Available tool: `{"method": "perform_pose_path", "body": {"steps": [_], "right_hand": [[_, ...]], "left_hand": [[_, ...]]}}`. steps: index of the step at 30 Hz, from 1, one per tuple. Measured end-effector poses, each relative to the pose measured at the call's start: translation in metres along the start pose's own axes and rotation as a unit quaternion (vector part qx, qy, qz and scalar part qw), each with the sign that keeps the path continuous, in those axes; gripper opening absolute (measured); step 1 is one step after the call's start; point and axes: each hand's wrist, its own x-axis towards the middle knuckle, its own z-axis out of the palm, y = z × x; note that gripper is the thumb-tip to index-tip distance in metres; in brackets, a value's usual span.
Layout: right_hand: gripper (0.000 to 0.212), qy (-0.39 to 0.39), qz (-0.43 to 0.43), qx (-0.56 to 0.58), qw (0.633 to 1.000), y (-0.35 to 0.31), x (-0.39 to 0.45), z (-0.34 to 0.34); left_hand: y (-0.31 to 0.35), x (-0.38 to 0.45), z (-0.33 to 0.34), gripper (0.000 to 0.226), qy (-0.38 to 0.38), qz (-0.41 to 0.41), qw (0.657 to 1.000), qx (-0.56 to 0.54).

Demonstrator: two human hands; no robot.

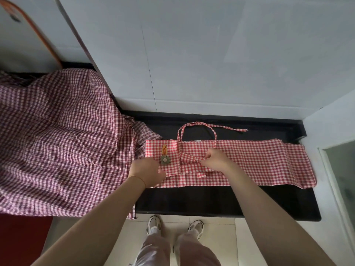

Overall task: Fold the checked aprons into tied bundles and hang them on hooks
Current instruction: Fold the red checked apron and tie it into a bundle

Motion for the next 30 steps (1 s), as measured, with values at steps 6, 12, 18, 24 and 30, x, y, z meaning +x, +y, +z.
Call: {"method": "perform_pose_path", "body": {"steps": [6, 12, 18, 24, 30], "right_hand": [[0.041, 0.327, -0.199, -0.134, 0.914, -0.024, -0.008, 0.051], [0.066, 0.249, -0.194, -0.162, 0.935, -0.008, 0.016, 0.099], [0.065, 0.254, -0.208, -0.166, 0.93, 0.032, 0.021, 0.099], [0.042, 0.374, -0.172, -0.039, 0.91, 0.039, 0.019, 0.071], [0.042, 0.241, 0.046, 0.019, 0.969, 0.021, 0.032, 0.003]], "left_hand": [[0.028, 0.019, 0.027, 0.052, 0.201, 0.011, 0.977, -0.064], [0.019, 0.031, 0.057, 0.077, 0.092, 0.011, 0.993, -0.067], [0.007, 0.035, 0.064, 0.084, 0.062, 0.042, 0.996, -0.047], [0.004, 0.036, 0.054, 0.085, 0.043, 0.054, 0.997, -0.028], [0.038, 0.028, 0.028, 0.065, 0.094, 0.007, 0.995, -0.032]]}}
